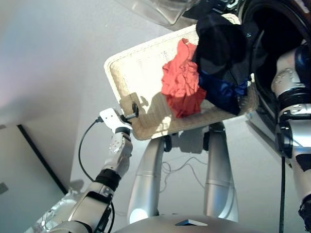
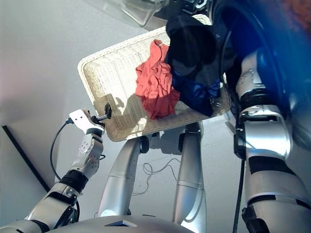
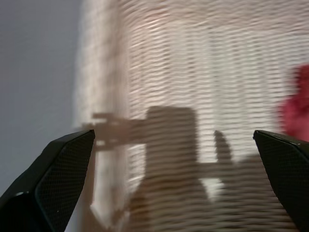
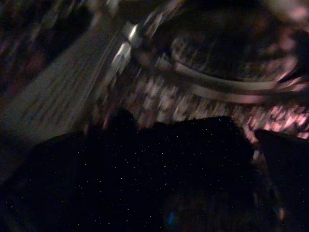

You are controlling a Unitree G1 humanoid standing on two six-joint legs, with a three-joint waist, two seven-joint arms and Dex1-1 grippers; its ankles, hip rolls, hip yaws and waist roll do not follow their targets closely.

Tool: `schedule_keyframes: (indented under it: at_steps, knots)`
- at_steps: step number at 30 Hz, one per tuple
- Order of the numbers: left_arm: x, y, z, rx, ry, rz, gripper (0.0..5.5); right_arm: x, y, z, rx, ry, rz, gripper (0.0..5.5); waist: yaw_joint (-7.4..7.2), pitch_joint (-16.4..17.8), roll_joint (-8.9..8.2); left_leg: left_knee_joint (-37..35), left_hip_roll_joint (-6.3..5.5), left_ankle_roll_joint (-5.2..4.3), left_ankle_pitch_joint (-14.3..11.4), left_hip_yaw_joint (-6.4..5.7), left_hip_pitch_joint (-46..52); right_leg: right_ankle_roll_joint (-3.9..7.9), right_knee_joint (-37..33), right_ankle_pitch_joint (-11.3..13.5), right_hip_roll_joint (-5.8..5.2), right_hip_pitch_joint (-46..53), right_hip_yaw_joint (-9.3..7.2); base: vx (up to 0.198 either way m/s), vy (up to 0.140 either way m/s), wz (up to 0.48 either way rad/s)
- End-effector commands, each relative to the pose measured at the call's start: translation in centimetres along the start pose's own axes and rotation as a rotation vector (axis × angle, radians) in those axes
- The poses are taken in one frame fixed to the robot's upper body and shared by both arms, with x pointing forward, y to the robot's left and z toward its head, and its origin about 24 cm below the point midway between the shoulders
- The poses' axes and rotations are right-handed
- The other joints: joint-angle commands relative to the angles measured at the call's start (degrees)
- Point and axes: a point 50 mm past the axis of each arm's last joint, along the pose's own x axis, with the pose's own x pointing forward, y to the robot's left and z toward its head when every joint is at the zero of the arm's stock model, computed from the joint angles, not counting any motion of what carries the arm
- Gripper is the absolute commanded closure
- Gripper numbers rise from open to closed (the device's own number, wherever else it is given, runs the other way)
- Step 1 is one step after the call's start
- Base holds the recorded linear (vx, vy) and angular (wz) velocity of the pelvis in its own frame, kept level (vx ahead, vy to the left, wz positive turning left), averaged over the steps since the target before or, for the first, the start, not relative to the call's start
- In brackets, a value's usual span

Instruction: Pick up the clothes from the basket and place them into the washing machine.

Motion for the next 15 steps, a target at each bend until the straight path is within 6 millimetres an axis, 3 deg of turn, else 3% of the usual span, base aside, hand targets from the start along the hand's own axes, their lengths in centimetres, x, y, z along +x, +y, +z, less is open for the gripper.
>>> schedule_keyframes:
  at_steps: [1,2,5,11,15]
  knots:
    - [0.5,0.0,2.3,0.007,-0.112,-0.055,0.0,-1.2,1.0,-0.8,-0.107,-0.024,0.205,0.0,-0.14,-2.3,0.89,-6.9,-0.17,-0.64,1.6,-3.01,2.8,-1.12,-3.2,-3.5,2.0,5.3,-5.63,0.0,0.0,0.0]
    - [0.4,0.0,2.3,0.007,-0.111,-0.055,0.0,-1.2,1.0,-0.8,-0.106,-0.022,0.206,0.0,-0.19,-2.2,0.88,-7.1,-0.2,-0.64,1.8,-3.01,3.0,-1.11,-3.3,-3.4,1.98,5.5,-5.64,0.0,0.0,0.0]
    - [0.9,-1.2,2.3,0.011,-0.102,-0.121,0.0,-3.8,2.0,-4.1,-0.224,0.067,0.402,0.0,-1.05,-1.9,-0.26,-10.9,-0.42,-1.09,3.6,-2.87,5.4,-0.62,-7.7,-1.5,1.45,8.7,-6.27,0.0,0.0,0.0]
    - [1.7,-3.1,1.3,0.05,-0.045,-0.188,0.0,-8.1,3.2,-8.2,-0.48,0.129,0.666,0.0,-1.8,-2.1,-1.49,-15.3,-1.2,-1.49,5.9,-2.99,9.1,-0.14,-12.0,0.2,1.09,12.9,-7.02,0.0,0.0,0.0]
    - [2.3,-4.0,0.3,0.092,0.0,-0.193,0.0,-11.3,5.4,-9.1,-0.6,0.053,0.873,0.0,-2.29,-2.1,-2.37,-15.3,-1.29,-1.2,6.1,-3.18,9.5,-0.06,-12.8,0.7,1.18,13.7,-7.1,0.0,0.0,0.0]
